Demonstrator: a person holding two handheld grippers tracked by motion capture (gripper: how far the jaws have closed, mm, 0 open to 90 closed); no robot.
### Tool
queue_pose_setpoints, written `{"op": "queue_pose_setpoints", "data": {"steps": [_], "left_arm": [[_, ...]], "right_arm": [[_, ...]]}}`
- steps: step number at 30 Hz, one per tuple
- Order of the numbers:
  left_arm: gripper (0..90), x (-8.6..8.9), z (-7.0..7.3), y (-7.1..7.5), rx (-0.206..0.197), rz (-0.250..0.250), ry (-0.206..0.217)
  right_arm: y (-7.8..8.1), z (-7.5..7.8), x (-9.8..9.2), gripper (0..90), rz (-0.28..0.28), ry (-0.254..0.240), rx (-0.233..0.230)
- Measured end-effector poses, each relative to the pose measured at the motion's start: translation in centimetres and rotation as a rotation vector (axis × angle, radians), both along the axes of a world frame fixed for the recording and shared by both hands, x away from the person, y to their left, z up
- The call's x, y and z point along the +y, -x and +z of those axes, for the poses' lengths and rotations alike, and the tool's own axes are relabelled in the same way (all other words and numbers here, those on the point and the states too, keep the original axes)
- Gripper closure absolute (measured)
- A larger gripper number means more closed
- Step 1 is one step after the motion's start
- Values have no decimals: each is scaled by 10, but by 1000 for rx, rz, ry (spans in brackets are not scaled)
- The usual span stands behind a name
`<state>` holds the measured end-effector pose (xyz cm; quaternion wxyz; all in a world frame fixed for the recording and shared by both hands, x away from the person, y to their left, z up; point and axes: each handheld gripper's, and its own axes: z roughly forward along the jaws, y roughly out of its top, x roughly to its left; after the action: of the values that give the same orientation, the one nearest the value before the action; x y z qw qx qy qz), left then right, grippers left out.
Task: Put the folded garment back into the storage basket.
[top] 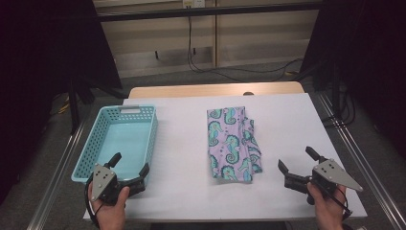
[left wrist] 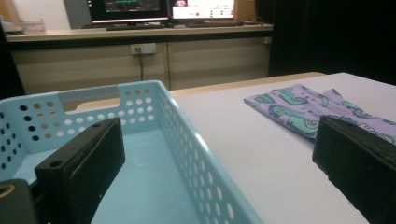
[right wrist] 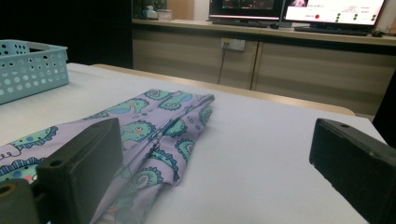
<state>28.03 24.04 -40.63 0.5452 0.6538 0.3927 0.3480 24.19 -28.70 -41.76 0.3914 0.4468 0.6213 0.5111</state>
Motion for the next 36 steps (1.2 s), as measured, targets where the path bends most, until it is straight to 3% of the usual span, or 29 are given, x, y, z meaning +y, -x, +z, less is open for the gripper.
{"op": "queue_pose_setpoints", "data": {"steps": [2,3,5,6,7,8,11,13,17,20,21,24,27,28,31,34,36], "left_arm": [[23,-2,-1,-1,1,3,11],[22,-1,0,-1,6,-3,-18],[22,-3,-1,-2,5,1,-1],[22,-4,-1,-2,12,-5,-21],[22,-5,-1,-2,11,-11,0],[22,-6,0,-3,11,-19,-19],[22,-9,0,-4,6,-22,-6],[22,-10,0,-5,12,-32,-25],[22,-16,1,-5,16,-46,-5],[26,-20,4,-5,23,-69,-22],[26,-22,4,-4,30,-77,8],[27,-32,4,-2,33,-114,-16],[30,-35,5,-3,37,-128,-23],[41,-37,5,-6,41,-167,-42],[53,-41,4,-8,46,-168,-39],[53,-44,4,-11,60,-183,-77],[52,-50,5,-14,74,-206,-52]], "right_arm": [[-1,0,0,22,-4,-6,10],[-1,-1,0,22,5,-11,12],[-1,-1,-1,19,10,0,25],[-2,-1,0,18,21,-8,29],[-2,-1,0,15,26,-11,35],[-3,-2,0,4,33,-5,46],[-4,-4,1,6,46,9,79],[-5,-4,2,7,59,13,82],[-5,-5,3,4,96,17,97],[-6,-5,5,5,126,2,119],[-6,-5,5,5,126,2,119],[-9,-6,8,18,145,-2,147],[-9,-6,9,12,163,8,146],[-9,-5,11,10,168,23,148],[-10,-5,13,13,185,30,148],[-10,-4,17,15,192,45,147],[-12,-4,22,15,218,51,146]]}}
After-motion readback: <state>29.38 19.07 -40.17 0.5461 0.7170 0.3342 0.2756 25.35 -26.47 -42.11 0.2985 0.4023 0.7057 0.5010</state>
